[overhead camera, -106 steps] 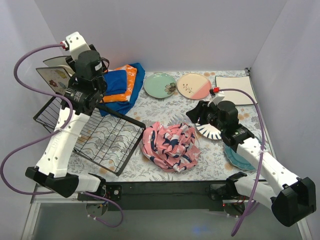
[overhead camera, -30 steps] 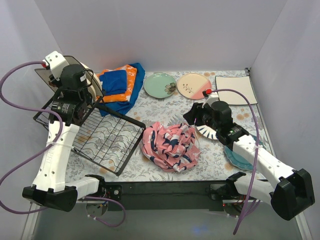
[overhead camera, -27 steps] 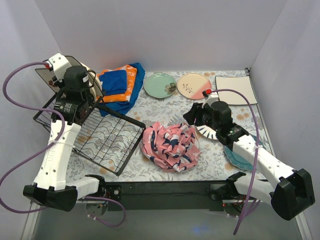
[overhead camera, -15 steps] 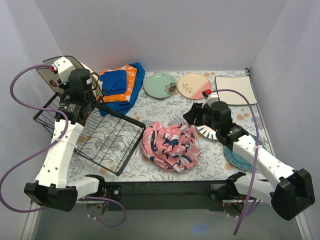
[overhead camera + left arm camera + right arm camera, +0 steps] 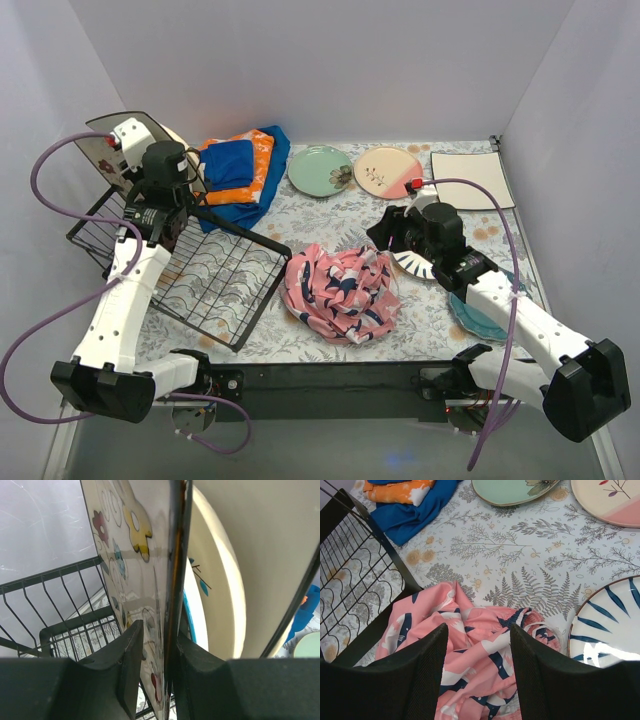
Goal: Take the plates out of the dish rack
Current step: Unload the plate from the dish rack.
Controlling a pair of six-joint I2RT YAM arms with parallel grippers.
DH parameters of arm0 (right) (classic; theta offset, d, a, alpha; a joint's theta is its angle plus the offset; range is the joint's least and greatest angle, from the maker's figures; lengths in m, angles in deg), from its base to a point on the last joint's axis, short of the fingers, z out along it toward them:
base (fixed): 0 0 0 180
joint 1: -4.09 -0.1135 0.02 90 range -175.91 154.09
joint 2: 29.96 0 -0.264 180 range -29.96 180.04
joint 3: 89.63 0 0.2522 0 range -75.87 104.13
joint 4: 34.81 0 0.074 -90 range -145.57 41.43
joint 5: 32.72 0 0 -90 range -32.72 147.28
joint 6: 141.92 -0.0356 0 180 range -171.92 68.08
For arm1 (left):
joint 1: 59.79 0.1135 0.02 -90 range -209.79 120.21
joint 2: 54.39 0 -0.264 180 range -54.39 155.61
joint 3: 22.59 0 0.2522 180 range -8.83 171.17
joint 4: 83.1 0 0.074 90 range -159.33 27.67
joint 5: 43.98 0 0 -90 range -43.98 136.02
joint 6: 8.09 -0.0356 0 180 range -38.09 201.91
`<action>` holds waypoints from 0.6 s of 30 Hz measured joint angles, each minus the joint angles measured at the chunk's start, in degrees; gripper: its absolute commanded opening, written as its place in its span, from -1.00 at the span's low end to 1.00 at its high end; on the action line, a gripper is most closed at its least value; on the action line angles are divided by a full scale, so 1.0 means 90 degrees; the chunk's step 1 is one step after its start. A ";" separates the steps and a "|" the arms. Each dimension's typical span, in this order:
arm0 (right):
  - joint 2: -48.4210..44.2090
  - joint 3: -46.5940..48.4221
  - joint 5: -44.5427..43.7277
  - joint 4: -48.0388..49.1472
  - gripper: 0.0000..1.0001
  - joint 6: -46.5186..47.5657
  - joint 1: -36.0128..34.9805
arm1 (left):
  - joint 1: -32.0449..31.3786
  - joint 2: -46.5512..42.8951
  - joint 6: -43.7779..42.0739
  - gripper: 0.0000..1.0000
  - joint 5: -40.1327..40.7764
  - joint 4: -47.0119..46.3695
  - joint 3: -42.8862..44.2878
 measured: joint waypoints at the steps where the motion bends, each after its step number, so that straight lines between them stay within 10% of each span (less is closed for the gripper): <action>1: -0.0010 0.0000 0.0000 0.0000 0.18 0.0007 0.0000 | 0.0000 -0.0007 -0.0017 -0.49 0.0005 -0.0063 -0.0039; 4: -0.0046 0.0000 -0.0002 0.0000 0.18 0.0019 0.0000 | 0.0000 -0.0024 -0.0070 -0.49 0.0012 -0.0192 -0.0160; 8: -0.0056 0.0000 -0.0022 0.0002 0.18 0.0039 0.0000 | 0.0000 -0.0024 -0.0119 -1.00 0.0029 -0.0240 -0.0170; 18: -0.0056 0.0000 -0.0199 0.0000 0.18 0.0087 -0.0005 | 0.0027 0.0061 -0.0117 -1.00 0.0199 0.0109 0.0027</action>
